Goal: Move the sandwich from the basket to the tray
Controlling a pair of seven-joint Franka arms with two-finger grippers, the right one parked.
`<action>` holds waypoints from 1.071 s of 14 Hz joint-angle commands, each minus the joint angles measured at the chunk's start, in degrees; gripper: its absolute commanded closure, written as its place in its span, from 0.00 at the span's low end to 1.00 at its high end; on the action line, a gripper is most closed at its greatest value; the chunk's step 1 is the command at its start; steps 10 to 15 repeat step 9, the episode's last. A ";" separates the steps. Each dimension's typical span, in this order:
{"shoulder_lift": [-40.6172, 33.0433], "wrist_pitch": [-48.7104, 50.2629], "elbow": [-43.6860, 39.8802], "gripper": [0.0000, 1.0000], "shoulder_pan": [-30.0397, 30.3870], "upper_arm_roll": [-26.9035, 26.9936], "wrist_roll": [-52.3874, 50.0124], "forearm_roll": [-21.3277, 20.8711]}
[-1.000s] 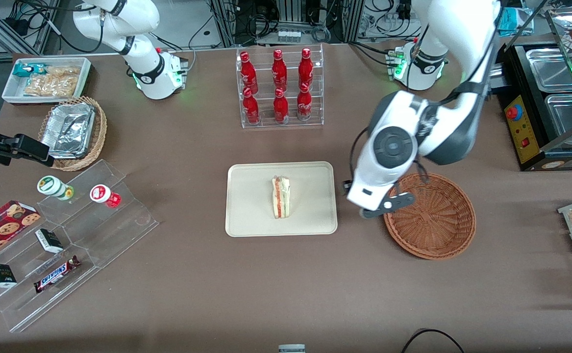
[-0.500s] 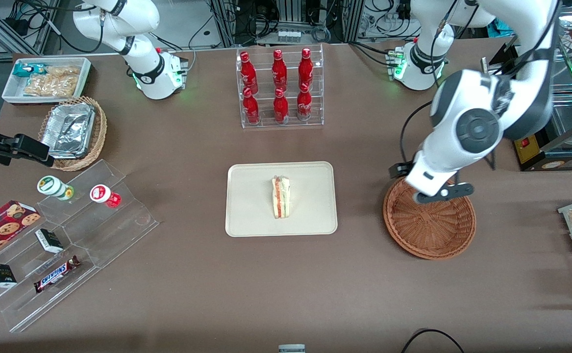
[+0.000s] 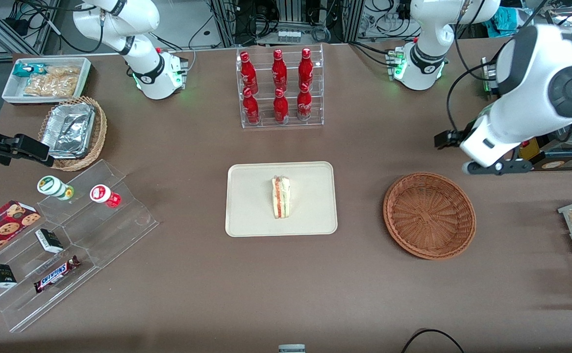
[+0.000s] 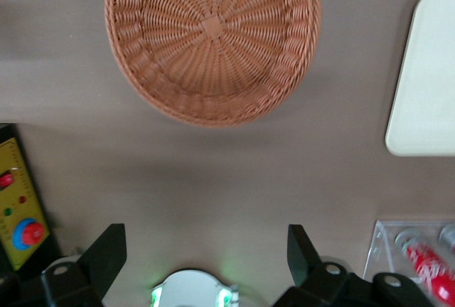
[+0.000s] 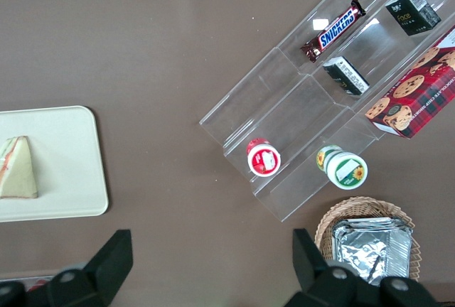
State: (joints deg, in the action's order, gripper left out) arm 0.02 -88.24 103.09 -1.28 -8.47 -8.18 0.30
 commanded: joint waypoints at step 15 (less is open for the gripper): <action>-2.83 0.09 -7.12 0.00 4.62 4.87 9.06 0.23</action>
